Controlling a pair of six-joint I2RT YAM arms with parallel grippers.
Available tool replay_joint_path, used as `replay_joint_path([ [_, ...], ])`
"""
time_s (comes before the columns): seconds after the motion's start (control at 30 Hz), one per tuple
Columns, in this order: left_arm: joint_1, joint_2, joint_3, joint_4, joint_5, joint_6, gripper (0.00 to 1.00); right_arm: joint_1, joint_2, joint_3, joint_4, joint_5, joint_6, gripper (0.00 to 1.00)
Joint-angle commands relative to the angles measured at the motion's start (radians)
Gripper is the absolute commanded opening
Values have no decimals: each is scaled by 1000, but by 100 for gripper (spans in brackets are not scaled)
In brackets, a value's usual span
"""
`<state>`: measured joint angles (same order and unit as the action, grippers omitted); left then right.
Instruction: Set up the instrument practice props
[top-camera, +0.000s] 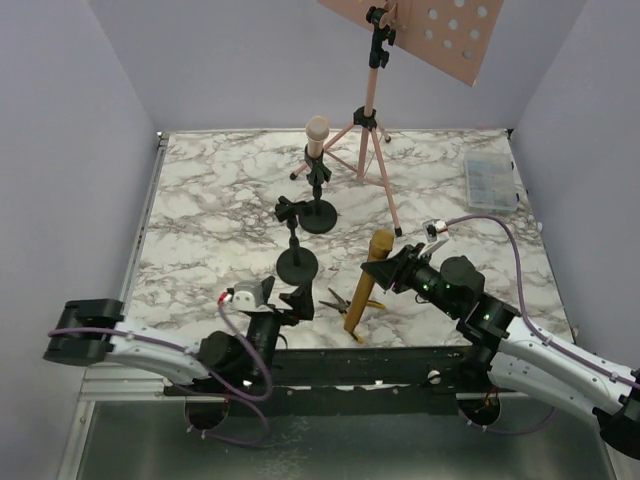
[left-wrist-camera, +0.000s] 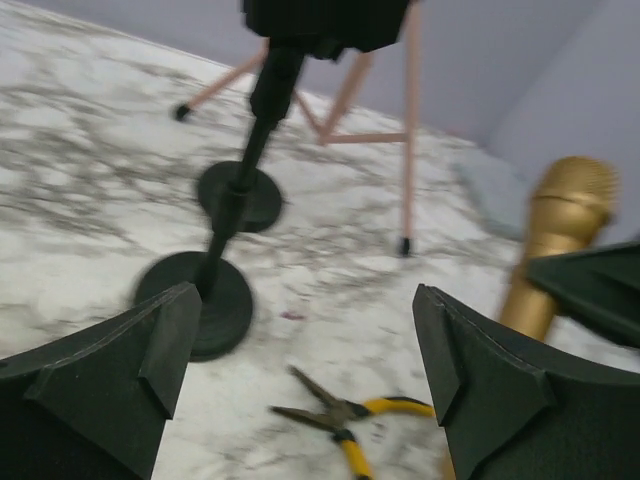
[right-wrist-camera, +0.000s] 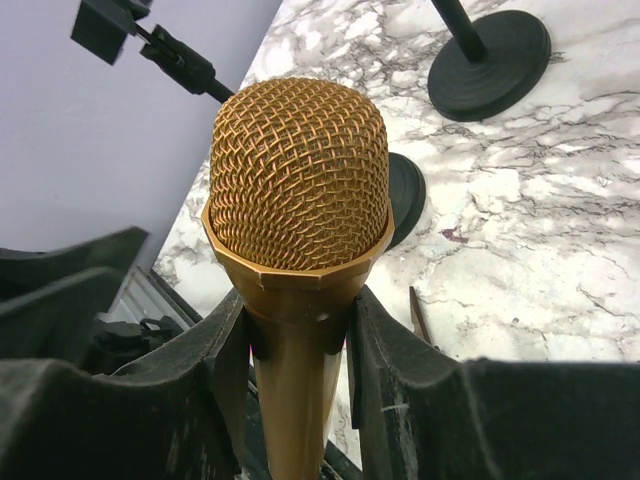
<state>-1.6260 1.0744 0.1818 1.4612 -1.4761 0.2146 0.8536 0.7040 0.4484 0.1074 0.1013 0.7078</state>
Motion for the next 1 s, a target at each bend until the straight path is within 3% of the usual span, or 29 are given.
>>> replay_joint_path([
  [0.0,-88,-502,94,-1058,398,-521,92,-2,-5,-11,-3,8,-37,0],
  [0.07,-27,-655,137,-1218,589,-546,97,-3,-11,-3,-16,3,-52,0],
  [0.1,-24,-707,188,-1364,611,-599,99,-3,-16,1,-22,2,-60,0],
  [0.2,-23,-767,271,-1514,666,-540,97,-2,-33,10,-44,16,-71,0],
  [0.3,-22,-696,333,-1498,725,-420,99,-2,-44,22,-61,23,-81,0],
  [0.43,-16,-469,476,-1498,808,-234,99,-2,-42,41,-84,30,-89,0],
  [0.5,38,-376,573,-1519,924,-152,99,-2,-46,40,-83,28,-87,0],
  [0.53,97,-341,630,-1542,1005,-131,99,-2,-48,37,-81,28,-87,0],
  [0.73,732,-51,946,-1640,1799,-145,97,-3,-44,47,-81,24,-90,0],
  [0.8,863,24,1032,-1642,1989,-158,96,-4,-46,57,-92,32,-94,0],
  [0.97,1118,120,1145,-1607,2302,-187,96,-4,-62,69,-100,37,-91,0],
])
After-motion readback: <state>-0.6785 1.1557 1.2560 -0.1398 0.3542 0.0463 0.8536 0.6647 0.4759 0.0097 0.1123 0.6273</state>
